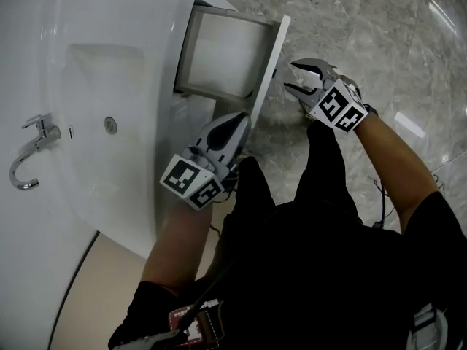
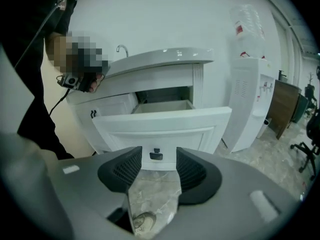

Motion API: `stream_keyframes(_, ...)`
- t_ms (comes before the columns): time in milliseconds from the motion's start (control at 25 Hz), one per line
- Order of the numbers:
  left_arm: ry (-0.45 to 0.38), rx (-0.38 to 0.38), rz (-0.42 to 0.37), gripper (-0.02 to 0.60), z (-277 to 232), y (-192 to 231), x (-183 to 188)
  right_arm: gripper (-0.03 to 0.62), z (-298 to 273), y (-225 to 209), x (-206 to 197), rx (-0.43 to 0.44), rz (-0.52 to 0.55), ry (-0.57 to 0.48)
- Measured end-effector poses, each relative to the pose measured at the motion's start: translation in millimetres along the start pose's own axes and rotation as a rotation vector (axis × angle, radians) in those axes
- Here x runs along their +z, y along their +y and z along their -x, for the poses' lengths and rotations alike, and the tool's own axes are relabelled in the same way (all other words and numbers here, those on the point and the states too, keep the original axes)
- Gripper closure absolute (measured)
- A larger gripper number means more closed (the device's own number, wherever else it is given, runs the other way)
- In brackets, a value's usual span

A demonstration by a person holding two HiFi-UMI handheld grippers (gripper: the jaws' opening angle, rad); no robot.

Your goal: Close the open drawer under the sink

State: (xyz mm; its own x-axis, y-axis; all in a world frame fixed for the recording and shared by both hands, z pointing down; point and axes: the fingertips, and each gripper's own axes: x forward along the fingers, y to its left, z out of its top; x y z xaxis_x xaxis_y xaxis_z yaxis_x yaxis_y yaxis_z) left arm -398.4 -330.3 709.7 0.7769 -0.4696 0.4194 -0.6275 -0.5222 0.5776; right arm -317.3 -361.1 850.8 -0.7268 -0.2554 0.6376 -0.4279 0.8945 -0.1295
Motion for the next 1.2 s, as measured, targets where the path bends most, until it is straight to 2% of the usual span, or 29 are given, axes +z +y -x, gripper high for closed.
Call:
stream_keyframes(560, -0.016, 0.01, 0.03, 0.581, 6.4, 21.7, -35.8, 0.413, -77.2, 5.1, -34.5, -0.029, -0.037, 0.065)
stream_keyframes(640, -0.018, 0.007, 0.036, 0.581, 6.9, 22.1, -39.9, 0.415, -81.3, 3.0, -34.9, -0.055, -0.022, 0.08)
stream_keyframes(680, -0.018, 0.005, 0.039, 0.581, 7.4, 21.8, -41.9, 0.45, -82.7, 2.5, -35.4, -0.068, -0.007, 0.089)
stream_keyframes(720, -0.019, 0.004, 0.041, 0.581, 8.2, 21.3, -43.5, 0.454, -83.6, 2.6, -35.8, -0.08, 0.013, 0.098)
stream_keyframes(880, -0.031, 0.005, 0.043, 0.581, 13.7, 19.7, -44.9, 0.459, -86.3, 4.2, -34.1, -0.108, 0.078, 0.119)
stream_keyframes(1200, -0.041, 0.024, 0.058, 0.581, 32.1, 32.8, -45.3, 0.461, -99.5, 4.5, -25.1, -0.123, 0.104, 0.14)
